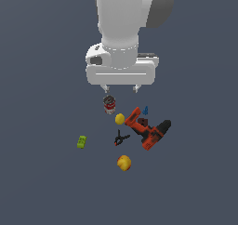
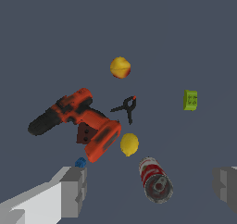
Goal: Pick up a designated object from a clutter of objects.
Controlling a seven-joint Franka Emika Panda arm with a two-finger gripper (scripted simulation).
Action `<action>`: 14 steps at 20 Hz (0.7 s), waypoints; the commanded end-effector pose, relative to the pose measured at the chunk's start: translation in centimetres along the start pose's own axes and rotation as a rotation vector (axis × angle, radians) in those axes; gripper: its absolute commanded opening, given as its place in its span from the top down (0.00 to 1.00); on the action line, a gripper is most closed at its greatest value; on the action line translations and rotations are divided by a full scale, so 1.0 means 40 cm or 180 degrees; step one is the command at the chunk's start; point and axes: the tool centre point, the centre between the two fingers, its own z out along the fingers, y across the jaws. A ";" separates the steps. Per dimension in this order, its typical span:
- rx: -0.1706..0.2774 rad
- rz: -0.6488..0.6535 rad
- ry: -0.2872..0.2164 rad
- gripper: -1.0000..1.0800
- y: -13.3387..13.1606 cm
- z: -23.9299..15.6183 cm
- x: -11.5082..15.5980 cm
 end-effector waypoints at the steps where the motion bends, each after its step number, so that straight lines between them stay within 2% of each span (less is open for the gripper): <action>1: 0.0000 0.0000 0.0000 0.04 0.000 0.000 0.000; 9: -0.0036 0.0057 -0.0073 0.04 0.042 0.048 -0.002; 14: -0.0037 0.0062 -0.0075 0.04 0.044 0.050 -0.002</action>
